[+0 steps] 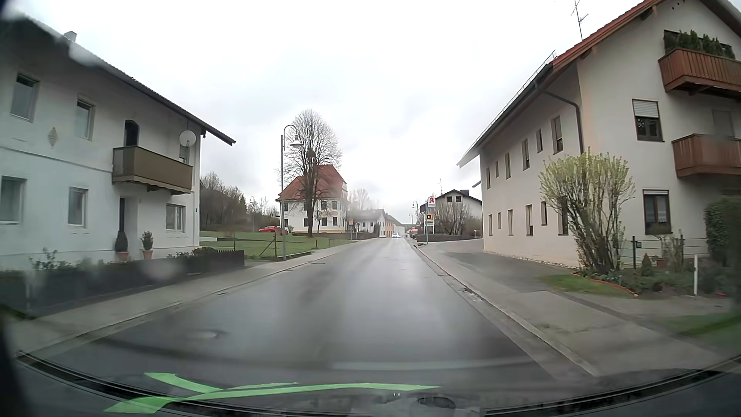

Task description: Follow the waypoints while adhering to traffic rules and regulations

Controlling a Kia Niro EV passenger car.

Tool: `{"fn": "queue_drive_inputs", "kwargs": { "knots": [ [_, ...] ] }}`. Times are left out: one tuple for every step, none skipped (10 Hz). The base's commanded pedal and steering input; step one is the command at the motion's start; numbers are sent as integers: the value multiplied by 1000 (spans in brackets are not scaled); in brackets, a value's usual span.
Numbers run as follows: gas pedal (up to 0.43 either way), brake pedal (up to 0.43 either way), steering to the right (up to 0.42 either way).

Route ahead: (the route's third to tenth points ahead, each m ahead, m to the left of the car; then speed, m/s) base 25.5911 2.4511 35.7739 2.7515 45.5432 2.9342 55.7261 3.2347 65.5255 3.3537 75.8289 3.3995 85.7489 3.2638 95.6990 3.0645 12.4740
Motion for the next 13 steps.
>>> {"fn": "queue_drive_inputs", "kwargs": {
  "knots": [
    [118,0,-3],
    [118,0,-3],
    [118,0,-3],
    [118,0,-3],
    [110,0,-3],
    [110,0,-3],
    [110,0,-4],
    [110,0,-4],
    [110,0,-4],
    [98,0,-4],
    [87,0,-4],
    [67,0,-4],
    [67,0,-4]
  ]
}}
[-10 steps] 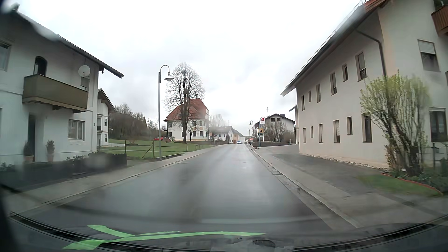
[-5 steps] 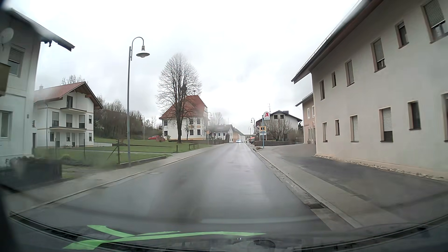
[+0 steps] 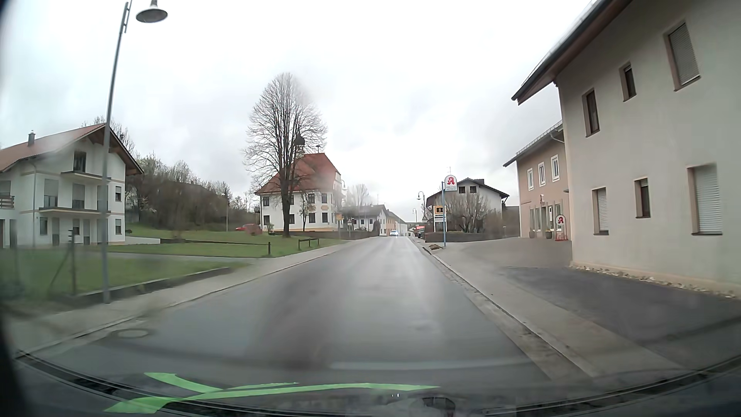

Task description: Follow the waypoints while adhering to traffic rules and regulations

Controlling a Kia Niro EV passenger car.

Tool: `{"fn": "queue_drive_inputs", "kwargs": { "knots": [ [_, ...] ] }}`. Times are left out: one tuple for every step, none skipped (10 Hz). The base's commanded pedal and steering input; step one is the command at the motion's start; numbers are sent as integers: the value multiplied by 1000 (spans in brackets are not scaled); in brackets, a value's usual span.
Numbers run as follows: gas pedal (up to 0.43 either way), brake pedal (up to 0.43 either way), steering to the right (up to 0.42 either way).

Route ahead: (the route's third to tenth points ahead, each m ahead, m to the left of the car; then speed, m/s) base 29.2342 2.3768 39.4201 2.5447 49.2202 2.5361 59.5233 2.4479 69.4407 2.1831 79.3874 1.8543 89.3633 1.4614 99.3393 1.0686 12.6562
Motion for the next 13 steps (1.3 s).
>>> {"fn": "queue_drive_inputs", "kwargs": {
  "knots": [
    [67,0,-4],
    [67,0,-4],
    [79,0,-4],
    [79,0,-3],
    [79,0,-4],
    [79,0,-3],
    [79,0,-3],
    [87,0,-3],
    [110,0,-3],
    [118,0,-3],
    [118,0,-4],
    [118,0,-3],
    [118,0,-5]
  ]
}}
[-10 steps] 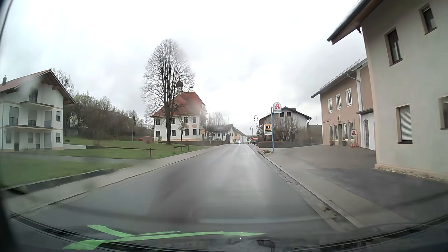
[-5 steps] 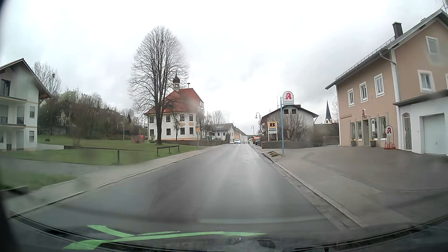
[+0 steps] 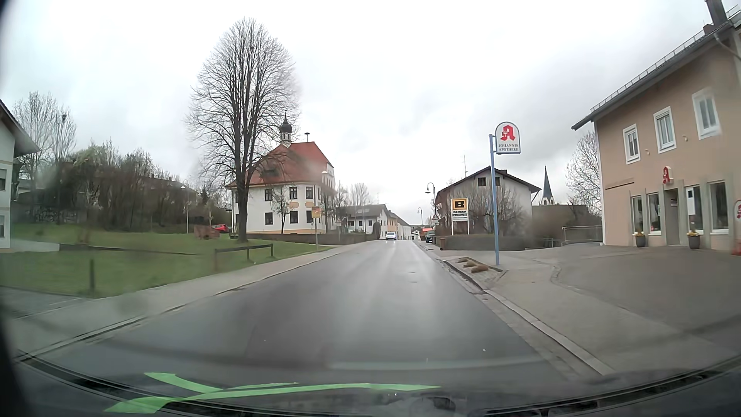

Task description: Follow the waypoints while adhering to traffic rules and regulations

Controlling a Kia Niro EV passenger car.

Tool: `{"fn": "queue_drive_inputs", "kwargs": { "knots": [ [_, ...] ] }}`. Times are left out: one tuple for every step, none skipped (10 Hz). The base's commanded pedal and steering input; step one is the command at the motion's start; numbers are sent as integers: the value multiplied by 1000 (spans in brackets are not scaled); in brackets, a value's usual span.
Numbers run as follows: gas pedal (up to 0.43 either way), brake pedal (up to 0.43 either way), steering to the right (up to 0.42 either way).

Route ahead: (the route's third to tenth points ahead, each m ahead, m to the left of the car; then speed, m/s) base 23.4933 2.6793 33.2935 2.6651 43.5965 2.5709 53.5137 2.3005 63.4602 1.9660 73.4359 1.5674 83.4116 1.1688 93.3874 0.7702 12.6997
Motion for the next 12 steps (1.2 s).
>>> {"fn": "queue_drive_inputs", "kwargs": {
  "knots": [
    [110,0,-5],
    [110,0,-3],
    [110,0,-3],
    [110,0,-3],
    [98,0,-1],
    [98,0,-1],
    [110,0,0],
    [110,0,1],
    [118,0,2],
    [118,0,2],
    [118,0,3],
    [118,0,3]
  ]
}}
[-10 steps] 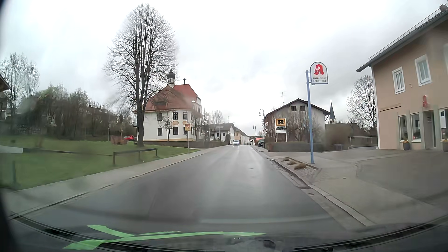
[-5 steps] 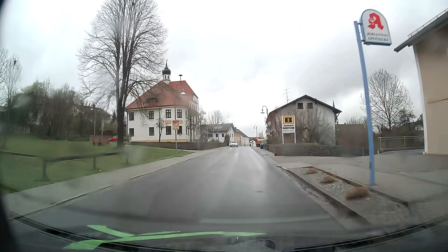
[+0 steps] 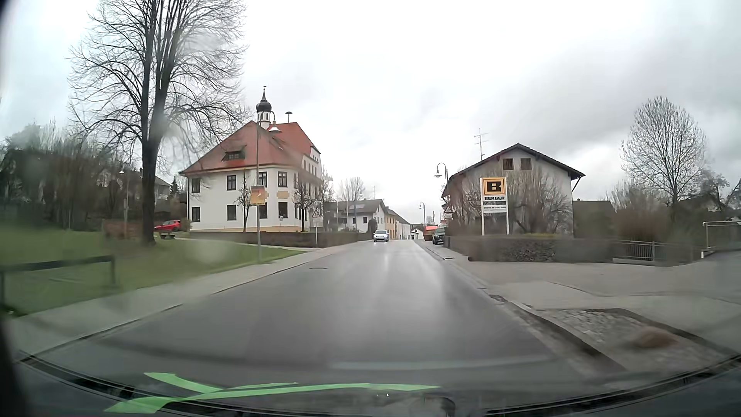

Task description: Follow the waypoints while adhering to traffic rules and regulations

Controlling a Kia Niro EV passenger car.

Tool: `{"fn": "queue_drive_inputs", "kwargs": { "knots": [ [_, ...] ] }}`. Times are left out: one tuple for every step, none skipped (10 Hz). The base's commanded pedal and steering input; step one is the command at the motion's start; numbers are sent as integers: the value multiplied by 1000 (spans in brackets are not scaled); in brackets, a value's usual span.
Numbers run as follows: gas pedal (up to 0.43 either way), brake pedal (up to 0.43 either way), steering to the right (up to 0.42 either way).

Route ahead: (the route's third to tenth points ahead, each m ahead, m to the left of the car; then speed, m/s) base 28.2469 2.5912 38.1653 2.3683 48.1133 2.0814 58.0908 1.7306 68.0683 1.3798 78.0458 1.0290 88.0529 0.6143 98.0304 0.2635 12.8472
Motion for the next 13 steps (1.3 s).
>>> {"fn": "queue_drive_inputs", "kwargs": {
  "knots": [
    [118,0,2],
    [118,0,2],
    [118,0,3],
    [110,0,2],
    [98,0,2],
    [87,0,3],
    [67,0,1],
    [67,0,-2],
    [79,0,-5],
    [87,0,-5],
    [110,0,-4],
    [110,0,-3],
    [110,0,-3]
  ]
}}
